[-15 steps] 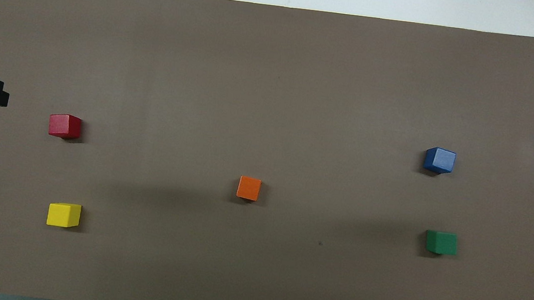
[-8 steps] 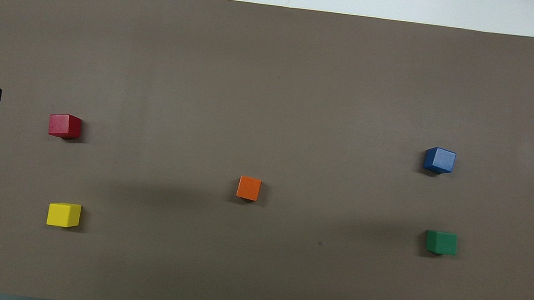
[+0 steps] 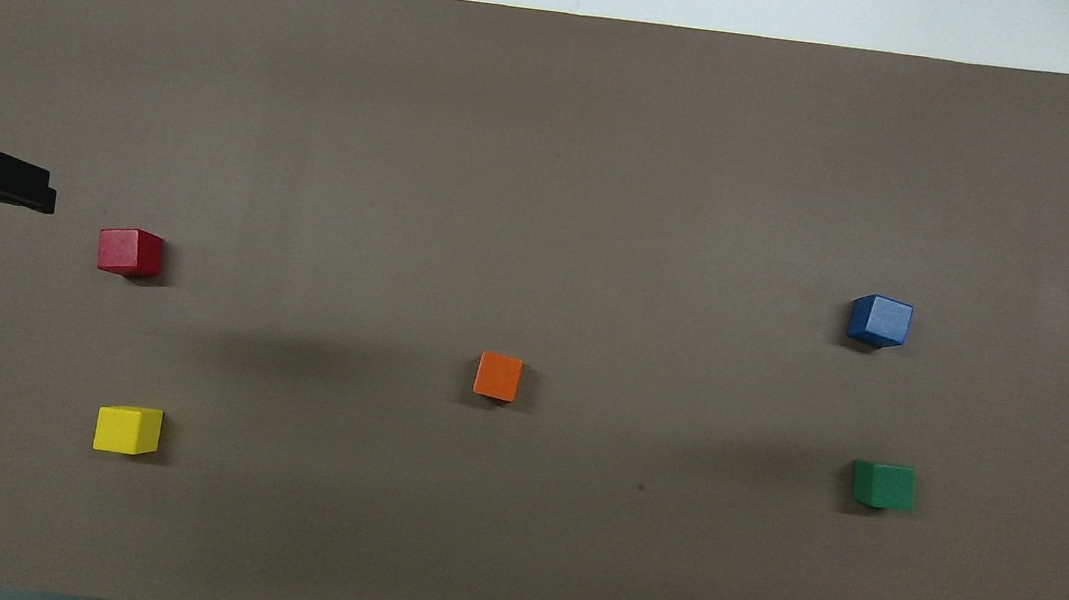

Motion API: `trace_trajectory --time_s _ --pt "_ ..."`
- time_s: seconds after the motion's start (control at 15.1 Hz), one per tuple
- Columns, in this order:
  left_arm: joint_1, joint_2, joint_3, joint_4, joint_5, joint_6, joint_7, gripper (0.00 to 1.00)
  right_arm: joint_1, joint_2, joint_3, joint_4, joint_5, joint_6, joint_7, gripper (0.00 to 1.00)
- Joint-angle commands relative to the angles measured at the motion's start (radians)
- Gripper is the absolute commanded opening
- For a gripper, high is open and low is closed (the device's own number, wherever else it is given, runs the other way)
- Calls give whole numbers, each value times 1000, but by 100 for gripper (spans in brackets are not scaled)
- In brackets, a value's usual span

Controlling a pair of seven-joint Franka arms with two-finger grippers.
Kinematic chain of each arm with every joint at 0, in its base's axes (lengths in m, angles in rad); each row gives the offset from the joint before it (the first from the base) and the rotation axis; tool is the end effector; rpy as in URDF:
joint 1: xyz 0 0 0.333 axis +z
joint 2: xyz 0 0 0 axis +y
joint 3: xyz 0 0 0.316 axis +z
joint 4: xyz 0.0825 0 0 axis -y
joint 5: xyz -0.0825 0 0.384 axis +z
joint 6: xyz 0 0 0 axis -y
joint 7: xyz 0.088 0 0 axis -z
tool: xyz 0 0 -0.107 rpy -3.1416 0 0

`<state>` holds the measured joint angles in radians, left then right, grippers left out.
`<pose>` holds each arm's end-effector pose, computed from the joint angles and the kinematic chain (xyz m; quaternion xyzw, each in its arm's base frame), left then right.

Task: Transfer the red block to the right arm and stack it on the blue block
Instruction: 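Grasp the red cube with the left gripper while the right gripper advances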

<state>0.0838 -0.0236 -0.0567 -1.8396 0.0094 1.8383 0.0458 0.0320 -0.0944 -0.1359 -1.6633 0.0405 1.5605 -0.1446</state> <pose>0.5577 0.0156 0.5326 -0.9999 0.0105 -0.0109 0.0056 0.5208 -0.0534 0.6305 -0.9994 -0.0208 0.0013 0.0270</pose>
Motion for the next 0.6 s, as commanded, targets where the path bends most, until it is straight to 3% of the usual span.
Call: trace_trajectory --time_s 0.0,0.13,0.33,0.53 --pt "34 8 0 -156 -2 165 2 100 -6 -80 1 -165 103 100 -1 100" --pt "66 27 -2 -243 -2 304 5 100 -6 -90 1 -228 172 148 -1 100" --pt "70 109 -2 -276 -3 413 -29 100 -29 -87 -1 -298 332 188 -30 100" --pt "56 126 -2 -320 -2 501 -53 100 -53 -81 -1 -387 511 228 -133 100"
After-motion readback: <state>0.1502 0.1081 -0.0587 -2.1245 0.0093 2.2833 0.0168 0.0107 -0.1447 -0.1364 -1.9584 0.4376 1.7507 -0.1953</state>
